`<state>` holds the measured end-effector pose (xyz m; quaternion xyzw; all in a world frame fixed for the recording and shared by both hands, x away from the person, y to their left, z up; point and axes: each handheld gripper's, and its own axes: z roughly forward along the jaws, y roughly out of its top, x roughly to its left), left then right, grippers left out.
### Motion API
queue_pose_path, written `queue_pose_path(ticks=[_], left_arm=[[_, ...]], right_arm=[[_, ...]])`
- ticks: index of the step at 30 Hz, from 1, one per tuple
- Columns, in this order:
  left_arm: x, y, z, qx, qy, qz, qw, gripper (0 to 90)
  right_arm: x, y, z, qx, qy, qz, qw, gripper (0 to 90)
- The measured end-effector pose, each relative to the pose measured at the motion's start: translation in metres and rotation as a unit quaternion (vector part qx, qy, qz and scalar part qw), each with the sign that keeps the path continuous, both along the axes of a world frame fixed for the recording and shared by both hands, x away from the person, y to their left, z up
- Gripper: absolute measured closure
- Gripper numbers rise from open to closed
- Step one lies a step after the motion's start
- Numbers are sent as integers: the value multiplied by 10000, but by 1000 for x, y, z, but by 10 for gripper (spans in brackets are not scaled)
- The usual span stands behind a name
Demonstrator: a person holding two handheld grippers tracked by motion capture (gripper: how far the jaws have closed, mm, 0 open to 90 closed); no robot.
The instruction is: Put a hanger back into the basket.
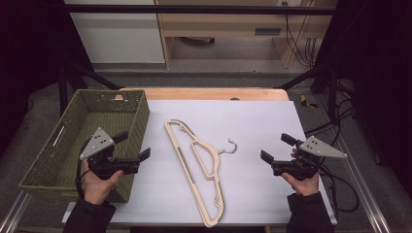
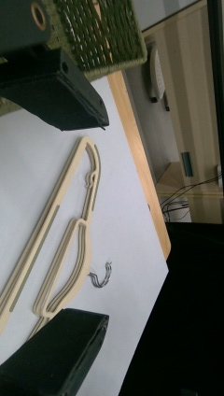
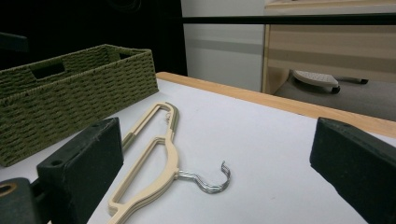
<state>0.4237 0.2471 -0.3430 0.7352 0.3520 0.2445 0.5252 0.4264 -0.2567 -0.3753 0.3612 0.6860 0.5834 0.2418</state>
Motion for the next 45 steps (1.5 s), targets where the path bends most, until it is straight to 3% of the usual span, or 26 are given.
queue_pose_path(ticks=[10, 13, 16, 21, 30, 34, 37, 43, 45], left_arm=[[15, -38, -5, 231, 204, -364, 9989, 57], [24, -62, -6, 393, 274, -523, 9975, 61], [29, -74, -9, 421, 323, -614, 9967, 64], [47, -105, -22, 621, 548, -808, 9933, 67], [69, -138, -41, 783, 822, -950, 9890, 92], [78, -152, -49, 905, 932, -1031, 9862, 107], [87, -167, -58, 1100, 1021, -1109, 9824, 120], [99, -185, -67, 1173, 1116, -1155, 9800, 160], [104, -192, -71, 1257, 1176, -1170, 9781, 171]], right_arm=[[1, 1, 0, 40, 34, 13, 10000, 34], [0, 1, 0, 39, 36, 41, 10000, 35], [0, 2, 0, 43, 42, 50, 10000, 36], [1, 1, 0, 35, 63, 53, 10000, 37], [1, 1, 1, 50, 72, 92, 9999, 39], [1, 2, 0, 59, 54, 110, 9999, 40], [2, 3, -1, 36, 71, 123, 9999, 41], [2, 2, -1, 0, 59, 173, 9998, 43], [2, 2, -1, 25, 81, 163, 9998, 44]])
